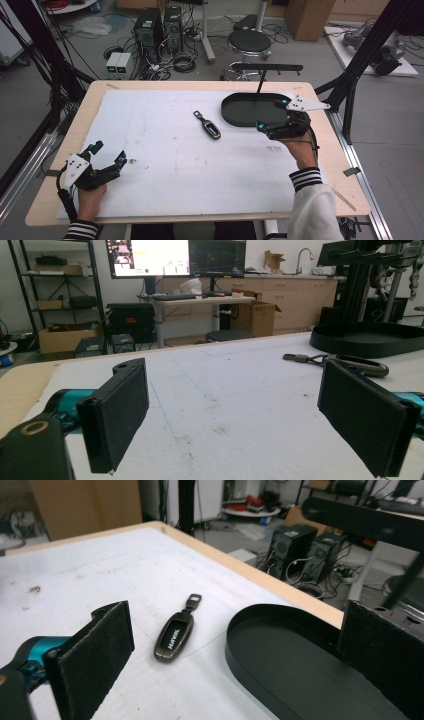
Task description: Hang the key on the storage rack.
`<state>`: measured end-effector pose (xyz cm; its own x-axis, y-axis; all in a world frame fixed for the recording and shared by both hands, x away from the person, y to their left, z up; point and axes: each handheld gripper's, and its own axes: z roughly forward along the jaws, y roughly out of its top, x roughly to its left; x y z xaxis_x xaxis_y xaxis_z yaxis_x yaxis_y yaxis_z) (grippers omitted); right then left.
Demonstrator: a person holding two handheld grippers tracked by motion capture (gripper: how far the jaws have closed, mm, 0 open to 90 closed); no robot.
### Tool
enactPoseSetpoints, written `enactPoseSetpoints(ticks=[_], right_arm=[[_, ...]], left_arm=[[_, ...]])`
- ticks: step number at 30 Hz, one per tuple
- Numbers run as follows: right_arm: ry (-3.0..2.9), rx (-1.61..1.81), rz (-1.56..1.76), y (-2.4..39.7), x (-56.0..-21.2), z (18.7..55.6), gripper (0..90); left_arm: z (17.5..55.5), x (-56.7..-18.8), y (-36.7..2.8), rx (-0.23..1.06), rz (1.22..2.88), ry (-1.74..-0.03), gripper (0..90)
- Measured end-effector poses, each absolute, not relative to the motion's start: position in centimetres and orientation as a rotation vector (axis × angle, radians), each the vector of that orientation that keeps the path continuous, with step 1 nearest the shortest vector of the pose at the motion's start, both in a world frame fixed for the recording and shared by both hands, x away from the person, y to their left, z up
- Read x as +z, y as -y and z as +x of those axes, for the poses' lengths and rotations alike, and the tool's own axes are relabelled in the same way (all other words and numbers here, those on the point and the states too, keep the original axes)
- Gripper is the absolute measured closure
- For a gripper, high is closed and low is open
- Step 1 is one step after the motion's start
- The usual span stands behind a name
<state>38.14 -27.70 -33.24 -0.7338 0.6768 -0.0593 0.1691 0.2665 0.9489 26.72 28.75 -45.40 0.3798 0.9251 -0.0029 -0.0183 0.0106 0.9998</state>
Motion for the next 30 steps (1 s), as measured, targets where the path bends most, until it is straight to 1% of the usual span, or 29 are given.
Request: enactPoseSetpoints(ticks=[16, 21, 30], right_arm=[[-2.347, 1.285, 0.706, 21.5, -31.9, 42.4, 0.4], [-2.445, 1.217, 0.678, 18.9, -32.1, 43.8, 0.4], [-2.556, 1.109, 0.615, 15.8, -32.9, 45.6, 0.4]], left_arm=[[26.7, -45.4, -28.8, 0.924, 1.354, -0.909, 13.5], [26.7, -45.4, -28.8, 0.925, 1.354, -0.908, 13.5], [26.8, -45.4, -28.8, 0.922, 1.355, -0.910, 13.5]])
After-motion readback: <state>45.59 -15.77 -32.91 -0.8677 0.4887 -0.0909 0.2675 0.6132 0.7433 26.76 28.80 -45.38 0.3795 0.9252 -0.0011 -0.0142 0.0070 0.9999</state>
